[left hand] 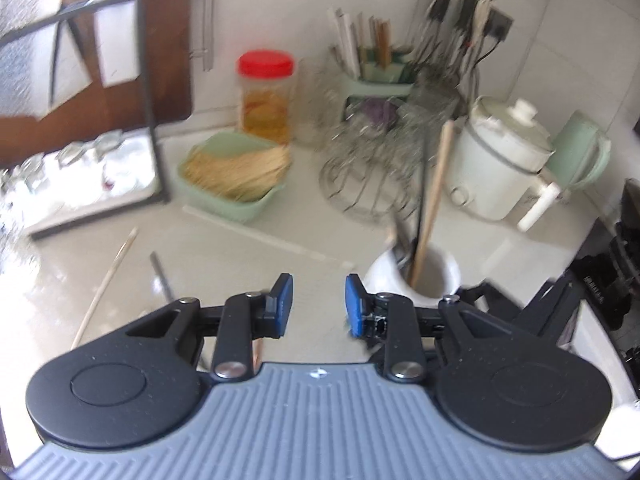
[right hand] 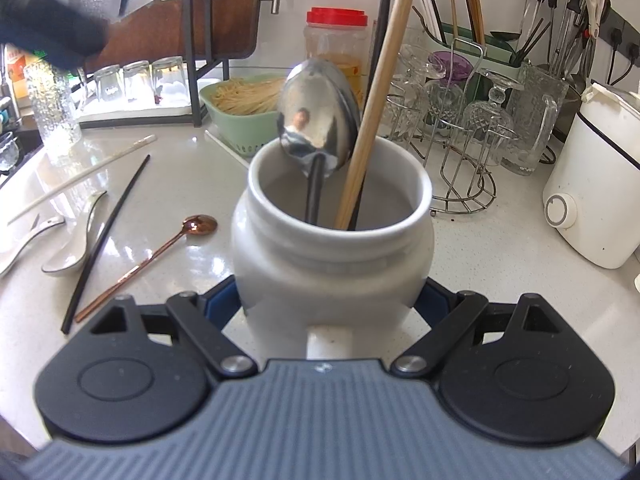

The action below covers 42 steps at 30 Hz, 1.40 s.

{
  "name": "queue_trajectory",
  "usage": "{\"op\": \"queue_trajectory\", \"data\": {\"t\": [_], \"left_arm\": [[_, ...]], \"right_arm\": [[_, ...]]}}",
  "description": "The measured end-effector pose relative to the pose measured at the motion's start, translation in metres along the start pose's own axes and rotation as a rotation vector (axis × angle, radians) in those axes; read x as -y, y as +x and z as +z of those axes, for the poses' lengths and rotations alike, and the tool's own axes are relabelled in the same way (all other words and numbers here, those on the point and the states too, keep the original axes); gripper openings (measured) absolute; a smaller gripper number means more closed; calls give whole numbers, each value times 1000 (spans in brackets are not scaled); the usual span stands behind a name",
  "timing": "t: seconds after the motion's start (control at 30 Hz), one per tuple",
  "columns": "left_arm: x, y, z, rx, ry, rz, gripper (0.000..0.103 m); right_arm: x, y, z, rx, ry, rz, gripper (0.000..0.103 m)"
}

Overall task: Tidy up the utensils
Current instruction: 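Move the left tool to the white ceramic spoon and close on its handle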

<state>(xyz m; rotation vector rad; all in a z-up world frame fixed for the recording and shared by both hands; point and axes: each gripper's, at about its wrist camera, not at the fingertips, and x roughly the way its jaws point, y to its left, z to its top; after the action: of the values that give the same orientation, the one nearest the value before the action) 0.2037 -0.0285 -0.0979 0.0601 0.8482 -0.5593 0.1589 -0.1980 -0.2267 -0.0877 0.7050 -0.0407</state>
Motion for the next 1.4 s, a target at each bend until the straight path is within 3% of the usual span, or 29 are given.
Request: {"op": "queue_trajectory", "data": {"t": [0.33,0.57,0.77,1.13,1.27,1.4], "left_arm": [[-66,2,-56,-56,-156,123,33],[-132,1,-85,-48,-290,196,34],[-165,19,-87,-62,-398,127,34],[-175,83,-65,-137,-533,72,35],[-180,96,-60,-139,-581,79,35],[-178,105,-54,-142,-553,121,34]], "right_arm": [[-2,-3,-2,-3,-6,-3,92],[-4,-3,-3,6,-7,-10,92],[-5,-2,-2,8,1,-22,92],[-9,2,1,11,14,-48,92],[-10,2,1,7,15,-53,92],[-10,1,1,5,14,-52,92]]}}
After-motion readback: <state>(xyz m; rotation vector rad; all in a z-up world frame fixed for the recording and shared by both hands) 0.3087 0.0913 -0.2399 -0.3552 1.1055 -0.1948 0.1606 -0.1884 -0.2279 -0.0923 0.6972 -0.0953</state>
